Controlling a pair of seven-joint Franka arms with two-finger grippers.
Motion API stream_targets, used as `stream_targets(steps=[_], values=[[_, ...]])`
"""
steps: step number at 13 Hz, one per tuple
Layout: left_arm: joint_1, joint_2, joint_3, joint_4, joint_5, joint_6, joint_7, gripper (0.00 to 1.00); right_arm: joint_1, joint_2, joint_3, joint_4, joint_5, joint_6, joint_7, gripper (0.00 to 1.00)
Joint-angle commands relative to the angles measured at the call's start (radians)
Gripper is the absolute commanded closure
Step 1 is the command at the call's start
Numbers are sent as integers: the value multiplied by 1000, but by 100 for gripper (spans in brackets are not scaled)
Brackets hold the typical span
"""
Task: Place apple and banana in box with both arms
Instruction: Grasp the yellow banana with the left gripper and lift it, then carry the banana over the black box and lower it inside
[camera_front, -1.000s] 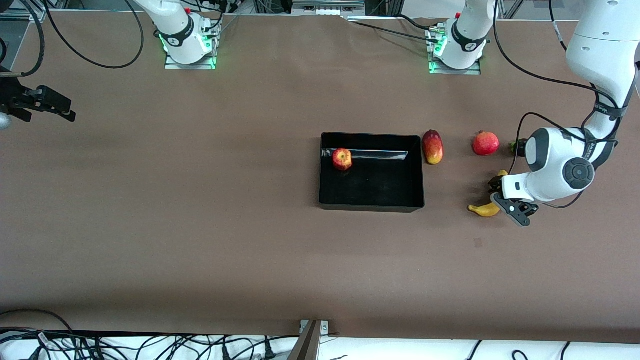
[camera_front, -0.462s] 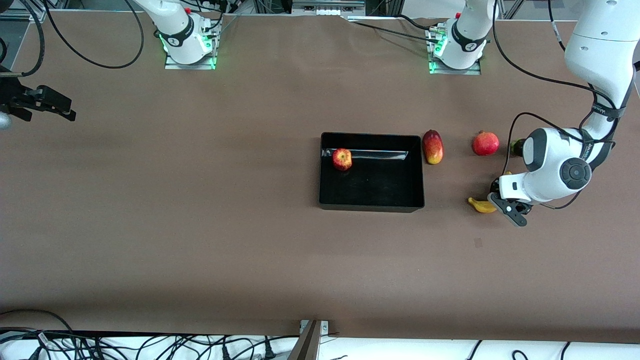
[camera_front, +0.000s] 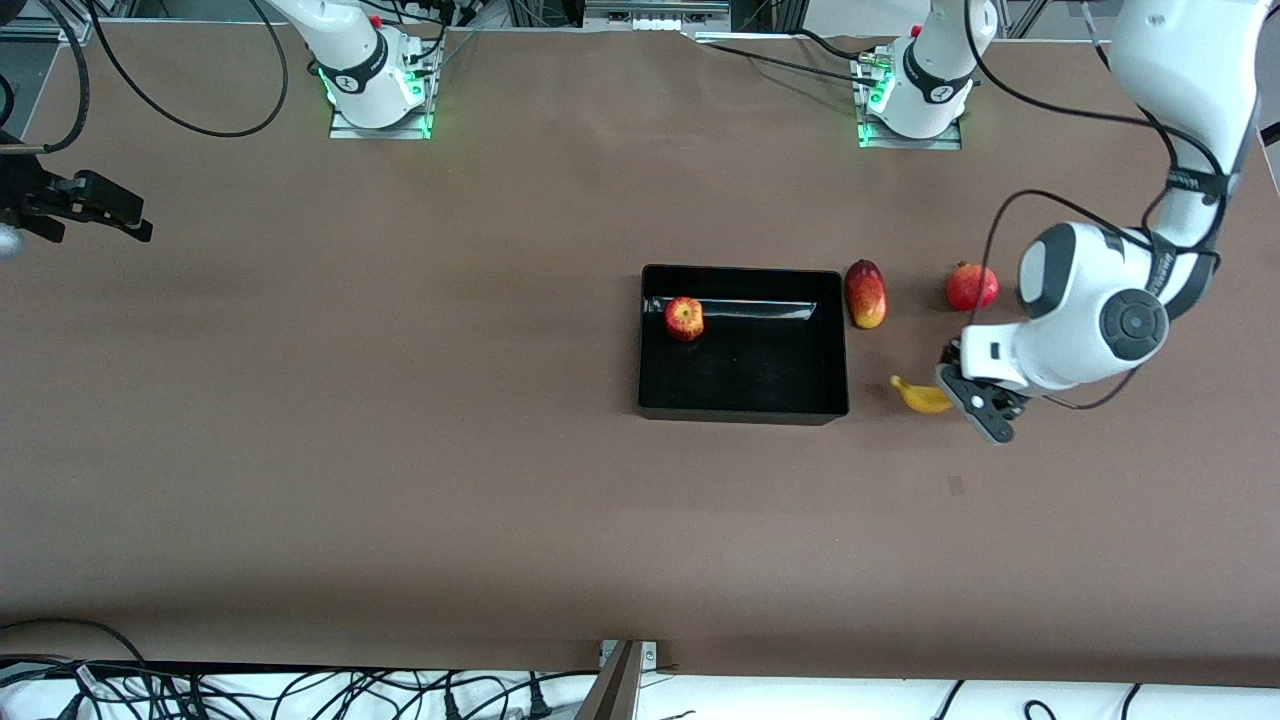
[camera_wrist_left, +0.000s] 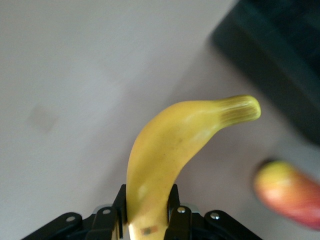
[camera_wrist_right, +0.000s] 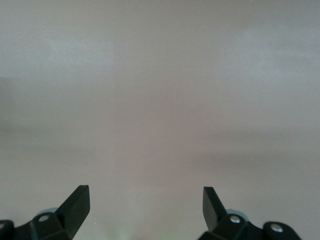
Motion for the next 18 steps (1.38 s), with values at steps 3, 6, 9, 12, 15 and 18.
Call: stream_targets(steps=[3,6,9,12,15,18], values=[[-210,-92,6,-27,-68,-52,-9,100,-14,-20,9,-12,15,-8,4,0],[-351,-100,6,-59,-69,-40,-180,100,-14,-20,7,-12,15,-10,4,0],[-427,-81,6,-102,-66,50,-291,100,-14,-20,7,-12,15,-10,4,0],[-427,-45,7,-115,-54,100,-294,100,-15,-20,7,-12,15,-8,4,0],[-425,-9,10,-112,-54,146,-293,100,-15,-20,7,-12,15,-10,4,0],[-425,31,18,-111,-54,196,-291,100,-14,-20,9,-12,15,-8,4,0]])
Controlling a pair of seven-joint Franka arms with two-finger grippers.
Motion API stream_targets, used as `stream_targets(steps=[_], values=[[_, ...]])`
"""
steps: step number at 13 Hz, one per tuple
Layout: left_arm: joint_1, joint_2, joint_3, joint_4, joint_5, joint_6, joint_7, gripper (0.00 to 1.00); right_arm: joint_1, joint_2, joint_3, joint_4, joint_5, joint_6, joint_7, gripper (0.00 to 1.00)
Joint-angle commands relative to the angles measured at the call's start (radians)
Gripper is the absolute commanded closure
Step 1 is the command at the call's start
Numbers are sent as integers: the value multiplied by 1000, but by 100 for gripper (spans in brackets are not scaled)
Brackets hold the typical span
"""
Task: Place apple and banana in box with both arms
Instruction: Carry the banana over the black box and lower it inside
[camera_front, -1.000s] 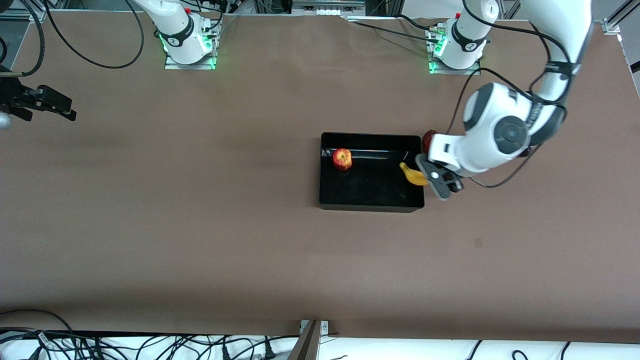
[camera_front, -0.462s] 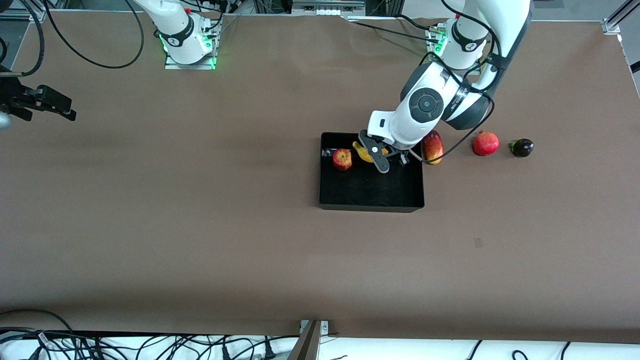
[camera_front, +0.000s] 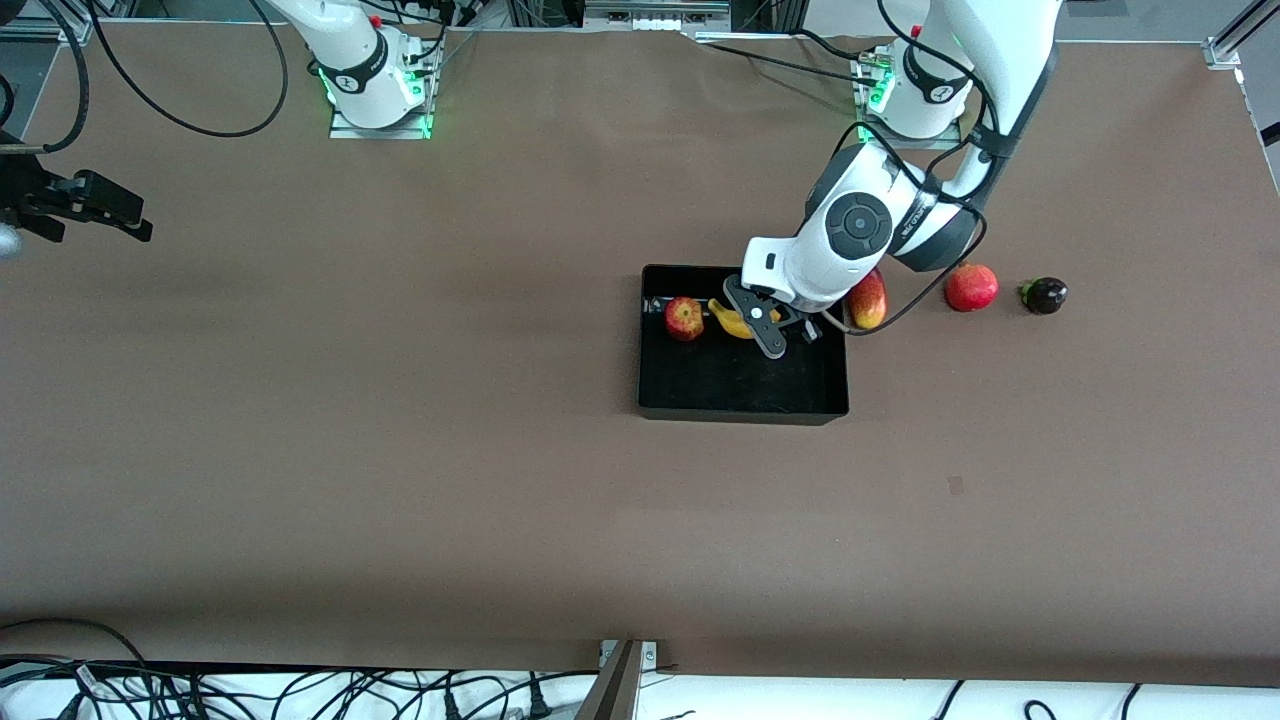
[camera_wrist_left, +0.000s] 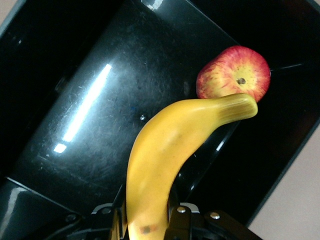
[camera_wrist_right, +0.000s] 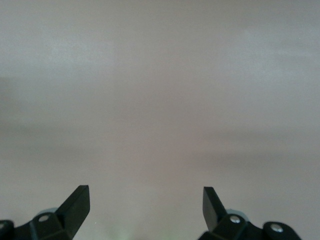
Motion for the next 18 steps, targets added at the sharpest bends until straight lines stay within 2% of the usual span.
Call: stream_targets(steps=[1,9,11,14,15,16,17,18], values=[[-1,56,10,3,-5,43,6,100,-13,-20,12,-12,15,-6,4,0],[1,74,38,18,54,51,19,100,-13,-22,17,-12,15,-6,4,0],[1,96,39,18,56,104,19,100,-13,-22,17,-12,15,-6,4,0],[1,110,49,19,62,112,19,100,-13,-20,17,-12,18,-6,4,0],[1,113,49,19,62,112,19,82,-13,-20,17,-12,25,-6,4,0],[1,114,53,18,59,112,17,15,-13,-20,19,-12,25,-6,4,0],[1,111,61,18,59,112,19,0,-13,-20,17,-12,27,-6,4,0],[2,105,65,18,61,112,19,0,-13,-20,17,-12,27,-6,4,0]])
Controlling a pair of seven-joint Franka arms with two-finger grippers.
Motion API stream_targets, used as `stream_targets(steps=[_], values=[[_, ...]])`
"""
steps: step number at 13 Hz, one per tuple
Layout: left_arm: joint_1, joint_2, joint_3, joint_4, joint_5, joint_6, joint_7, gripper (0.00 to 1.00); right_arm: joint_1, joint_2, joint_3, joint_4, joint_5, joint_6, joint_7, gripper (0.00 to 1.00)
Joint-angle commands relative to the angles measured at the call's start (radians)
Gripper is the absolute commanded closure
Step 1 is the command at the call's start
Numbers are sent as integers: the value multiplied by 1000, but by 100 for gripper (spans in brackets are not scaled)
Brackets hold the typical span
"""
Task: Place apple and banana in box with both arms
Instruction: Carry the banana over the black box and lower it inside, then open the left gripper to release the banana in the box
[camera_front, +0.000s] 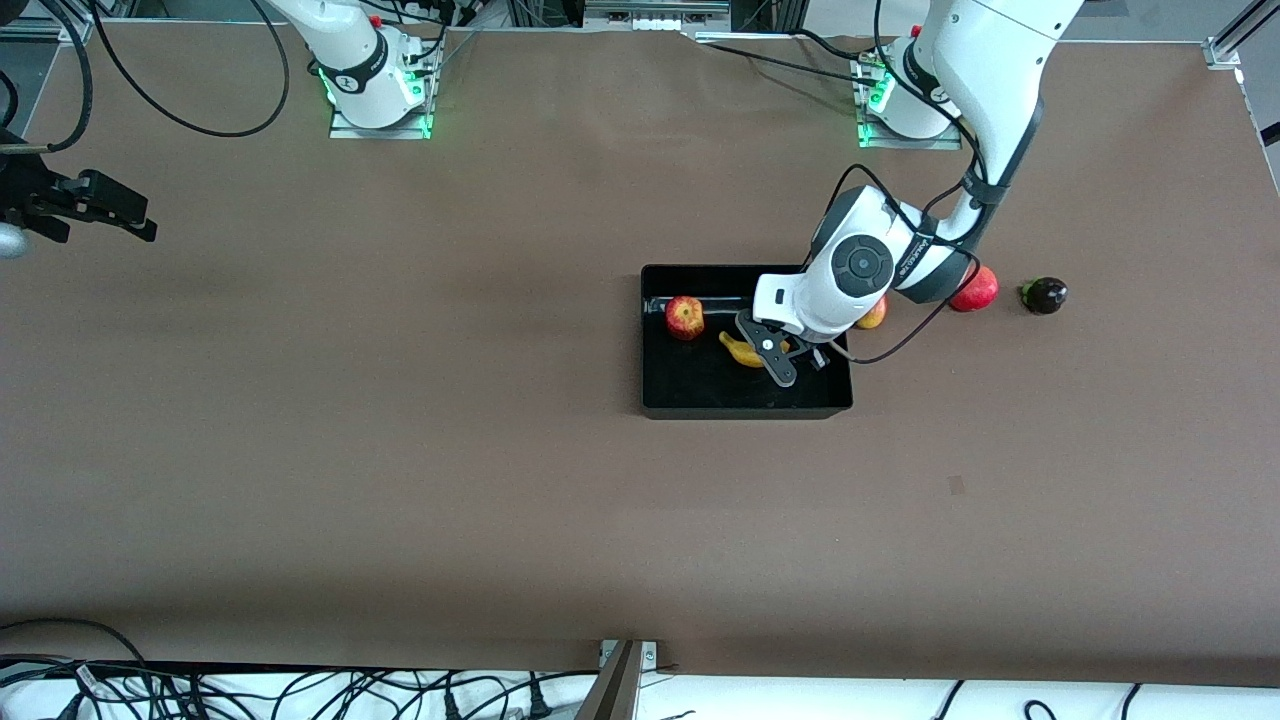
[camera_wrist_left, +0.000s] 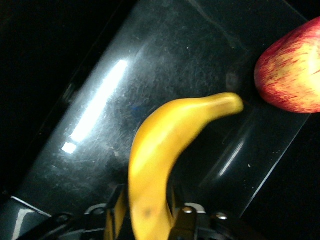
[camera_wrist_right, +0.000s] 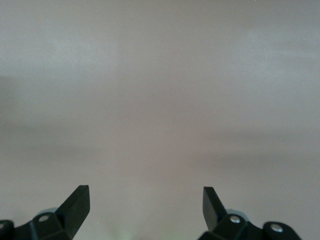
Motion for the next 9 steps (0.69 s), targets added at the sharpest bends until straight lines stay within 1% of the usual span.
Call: stream_targets(steps=[1,3,4,5,9], values=[[5,-9,11,11,16,2,12,0,-13,-20,13,-12,18,-4,4,0],[11,-30,9,15,7,-7,4,0,-13,-20,13,-12,18,-3,4,0],[23,-64,9,15,3,-27,2,0,-13,-20,13,-12,18,-3,4,0],[34,-101,6,21,2,-82,-4,0,-13,-20,11,-12,18,-3,4,0],[115,-230,6,150,2,-365,-46,0,-12,-20,13,-12,18,-4,4,0]])
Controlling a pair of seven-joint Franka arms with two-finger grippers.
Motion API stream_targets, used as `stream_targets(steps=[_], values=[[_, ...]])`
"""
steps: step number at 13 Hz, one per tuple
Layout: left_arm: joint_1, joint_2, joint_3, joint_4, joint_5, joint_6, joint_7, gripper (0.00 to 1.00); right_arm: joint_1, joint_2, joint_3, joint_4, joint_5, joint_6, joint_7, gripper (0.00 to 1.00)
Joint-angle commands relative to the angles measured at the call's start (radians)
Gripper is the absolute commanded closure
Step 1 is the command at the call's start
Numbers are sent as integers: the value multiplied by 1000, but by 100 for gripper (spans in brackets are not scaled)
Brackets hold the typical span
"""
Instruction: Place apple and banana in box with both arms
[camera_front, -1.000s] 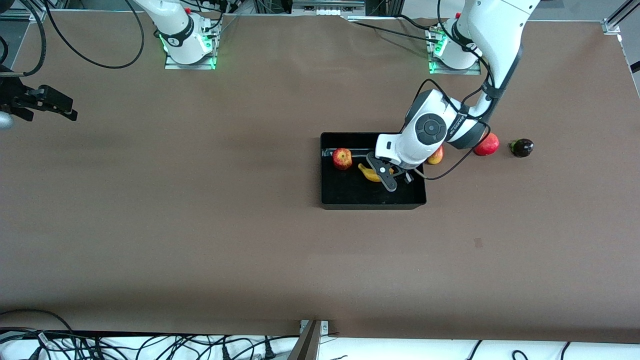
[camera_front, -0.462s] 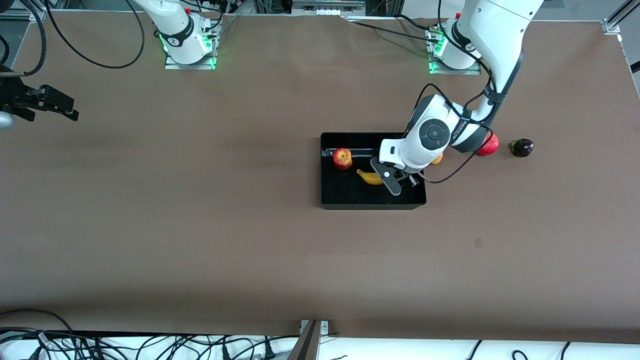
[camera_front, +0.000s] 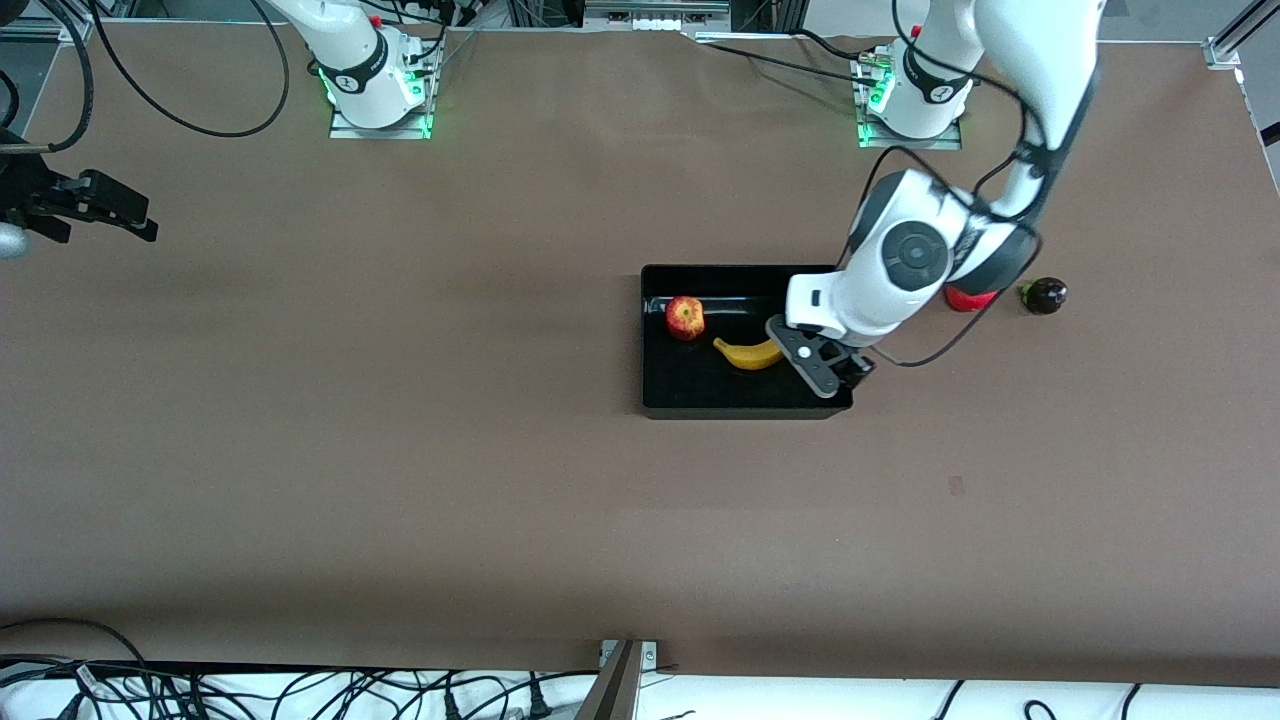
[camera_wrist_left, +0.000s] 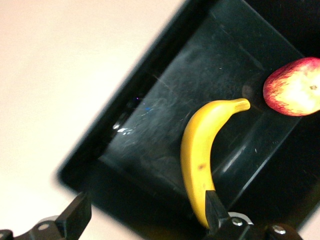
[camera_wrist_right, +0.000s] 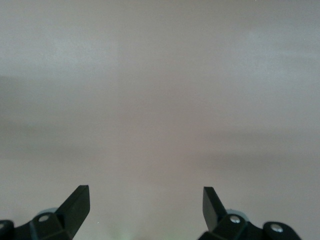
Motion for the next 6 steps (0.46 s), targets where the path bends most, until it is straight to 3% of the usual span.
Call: stream_targets(steps=[1,3,6], values=[[69,-112,-5,59,4,-185,-46,0,-12,-20,12,-12,18,-3,4,0],[119,-189,1,95,14,-293,-75,0,-12,-20,12,-12,18,0,4,0],[188,-287,36,107,15,-316,-91,0,-12,-20,10,-12,18,-3,4,0]])
